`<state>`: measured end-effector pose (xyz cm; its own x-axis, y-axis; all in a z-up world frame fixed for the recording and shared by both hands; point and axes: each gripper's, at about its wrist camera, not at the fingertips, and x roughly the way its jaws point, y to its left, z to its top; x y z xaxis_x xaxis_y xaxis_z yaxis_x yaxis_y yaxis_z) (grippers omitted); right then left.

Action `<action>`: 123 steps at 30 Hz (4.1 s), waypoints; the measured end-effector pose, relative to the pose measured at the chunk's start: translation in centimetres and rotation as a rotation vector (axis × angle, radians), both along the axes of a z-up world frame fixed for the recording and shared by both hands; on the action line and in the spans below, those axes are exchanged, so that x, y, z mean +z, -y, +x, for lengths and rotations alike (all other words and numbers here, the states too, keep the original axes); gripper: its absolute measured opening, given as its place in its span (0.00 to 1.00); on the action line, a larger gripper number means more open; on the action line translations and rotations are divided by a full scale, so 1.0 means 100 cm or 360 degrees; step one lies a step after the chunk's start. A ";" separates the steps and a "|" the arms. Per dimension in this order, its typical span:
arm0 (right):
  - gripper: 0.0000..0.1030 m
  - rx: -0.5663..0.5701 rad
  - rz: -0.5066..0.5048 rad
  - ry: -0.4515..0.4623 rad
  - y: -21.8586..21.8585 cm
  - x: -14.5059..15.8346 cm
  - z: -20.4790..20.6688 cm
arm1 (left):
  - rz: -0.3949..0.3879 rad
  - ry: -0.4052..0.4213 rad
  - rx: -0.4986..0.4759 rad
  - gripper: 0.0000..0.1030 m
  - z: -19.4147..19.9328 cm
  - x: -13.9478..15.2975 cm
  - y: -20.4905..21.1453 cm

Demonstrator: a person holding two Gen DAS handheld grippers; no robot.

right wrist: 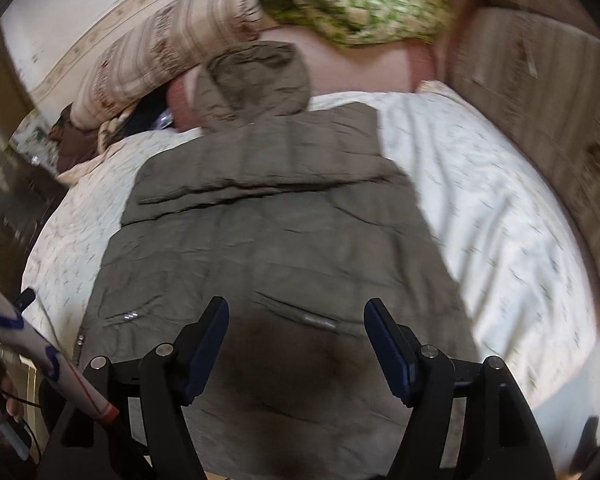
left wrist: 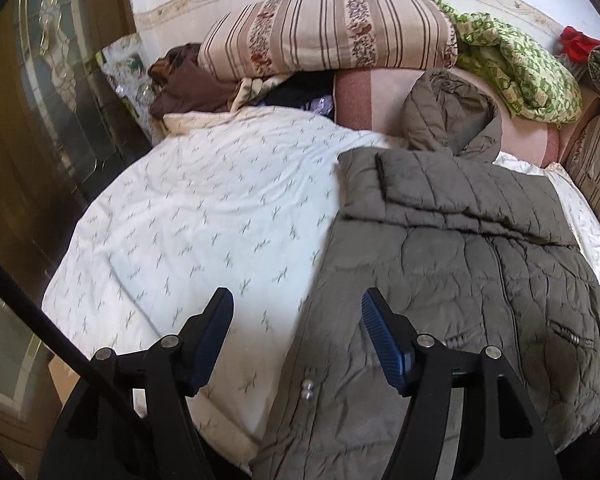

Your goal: Fold large clothes

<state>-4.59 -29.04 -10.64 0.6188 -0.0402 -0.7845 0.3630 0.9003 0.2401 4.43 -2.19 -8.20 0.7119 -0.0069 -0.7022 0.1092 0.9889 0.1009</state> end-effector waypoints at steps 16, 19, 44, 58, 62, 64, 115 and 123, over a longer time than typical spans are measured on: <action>0.76 0.0097 -0.0112 -0.0090 -0.033 0.015 0.113 | -0.0094 0.0002 0.0015 0.68 0.135 -0.031 0.030; 0.77 0.0082 -0.0109 -0.0095 -0.032 0.014 0.145 | -0.0067 0.0005 0.0060 0.68 0.153 -0.046 0.022; 0.85 -0.0279 0.0027 0.0052 0.055 0.049 0.531 | -0.0047 -0.0194 0.0187 0.68 0.207 -0.114 -0.027; 0.09 -0.0178 -0.0178 -0.0070 0.050 0.033 0.558 | -0.0046 -0.0261 0.0186 0.68 0.215 -0.124 -0.025; 0.08 -0.0099 -0.0193 -0.0013 0.034 0.058 0.509 | -0.0096 -0.0246 0.0213 0.68 0.212 -0.117 -0.032; 0.08 -0.0051 -0.0190 0.0003 0.022 0.072 0.474 | -0.0136 -0.0258 0.0221 0.68 0.212 -0.115 -0.037; 0.78 -0.0111 -0.0345 -0.0336 -0.019 -0.060 0.311 | -0.0359 -0.0285 0.0259 0.68 0.205 -0.104 -0.062; 0.85 -0.0157 -0.0165 -0.0422 -0.020 -0.112 0.270 | -0.0325 -0.0293 0.0229 0.68 0.201 -0.106 -0.056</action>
<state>22.39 -27.02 -21.86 0.3817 -0.1783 -0.9069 0.4877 0.8724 0.0338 24.52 3.36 -18.81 0.5767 -0.0695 -0.8140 -0.0357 0.9933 -0.1102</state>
